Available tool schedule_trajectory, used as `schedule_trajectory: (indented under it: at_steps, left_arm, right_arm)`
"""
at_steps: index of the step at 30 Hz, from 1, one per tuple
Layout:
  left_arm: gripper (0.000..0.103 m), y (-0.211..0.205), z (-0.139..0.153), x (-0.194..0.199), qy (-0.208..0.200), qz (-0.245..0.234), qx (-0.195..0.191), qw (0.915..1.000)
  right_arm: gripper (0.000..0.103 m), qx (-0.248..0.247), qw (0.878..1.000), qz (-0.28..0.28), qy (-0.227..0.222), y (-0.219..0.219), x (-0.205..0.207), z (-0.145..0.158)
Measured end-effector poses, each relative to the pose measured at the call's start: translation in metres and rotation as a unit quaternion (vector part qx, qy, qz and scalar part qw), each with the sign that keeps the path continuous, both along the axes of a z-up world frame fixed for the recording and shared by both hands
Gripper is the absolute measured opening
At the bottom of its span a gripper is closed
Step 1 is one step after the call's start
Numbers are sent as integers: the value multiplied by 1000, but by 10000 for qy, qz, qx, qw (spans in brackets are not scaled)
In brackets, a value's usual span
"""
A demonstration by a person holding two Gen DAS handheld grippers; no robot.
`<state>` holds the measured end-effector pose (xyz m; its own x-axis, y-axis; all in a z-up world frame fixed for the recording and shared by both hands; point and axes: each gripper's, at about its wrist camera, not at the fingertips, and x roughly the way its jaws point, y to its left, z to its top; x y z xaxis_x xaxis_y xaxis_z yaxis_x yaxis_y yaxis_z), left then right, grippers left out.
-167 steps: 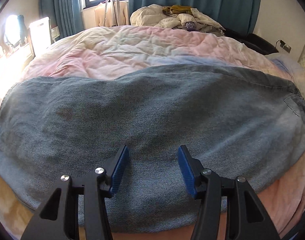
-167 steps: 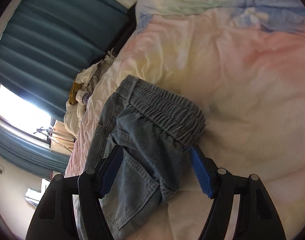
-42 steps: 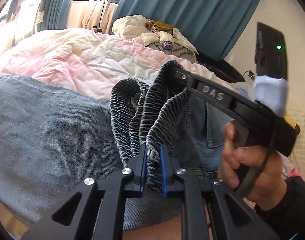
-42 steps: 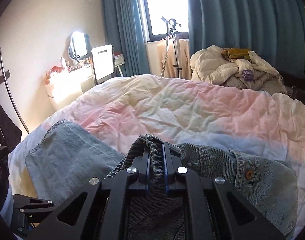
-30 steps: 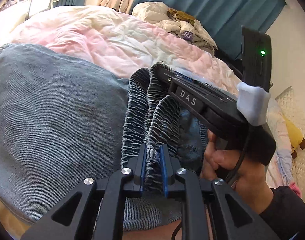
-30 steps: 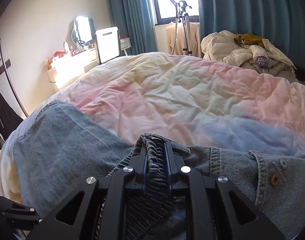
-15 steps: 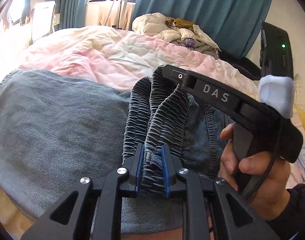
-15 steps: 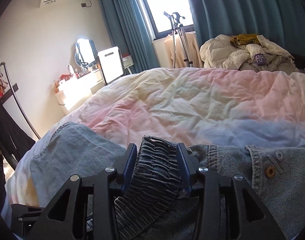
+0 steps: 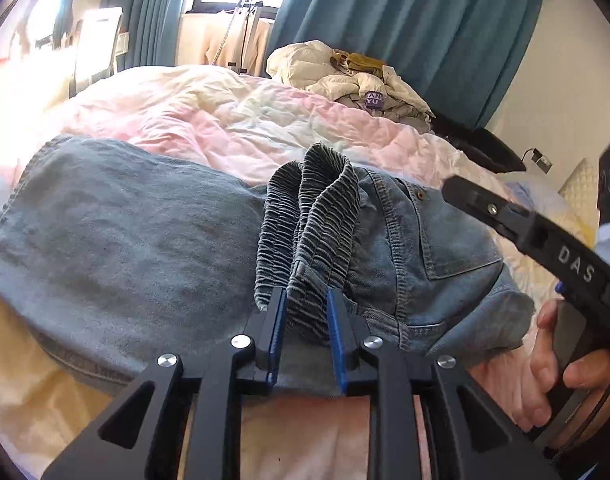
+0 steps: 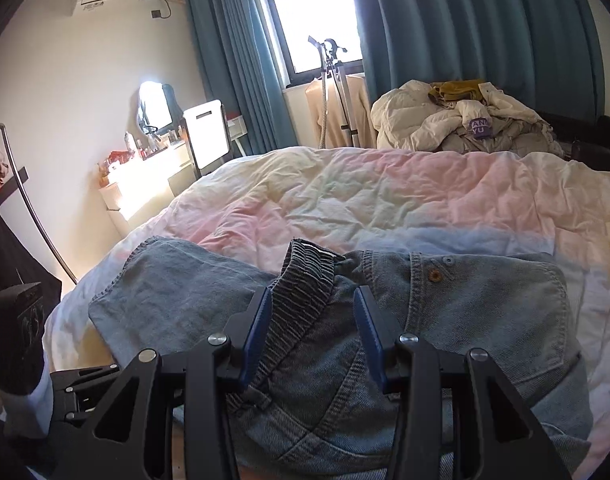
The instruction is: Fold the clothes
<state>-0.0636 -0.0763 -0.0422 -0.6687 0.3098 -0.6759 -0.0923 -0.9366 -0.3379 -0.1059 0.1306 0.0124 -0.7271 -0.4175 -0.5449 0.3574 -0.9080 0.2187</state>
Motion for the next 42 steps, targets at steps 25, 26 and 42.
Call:
schedule_trajectory:
  at_steps: [25,26,42]
  left_arm:
    - [59,-194,-51,32,-1157,3266,2611,9010]
    - [59,-193,-54,30,-1128,3207,2725,9001]
    - [58,-202,-88,5,-1457,3516,3049,8730]
  right_arm:
    - [43,-1577,9765,-670,-1311,128,81,12]
    - [43,-1592,9754,-753,-1326,134,80,12]
    - [43,-1382,9620,-1396,-1894,145,54,-29]
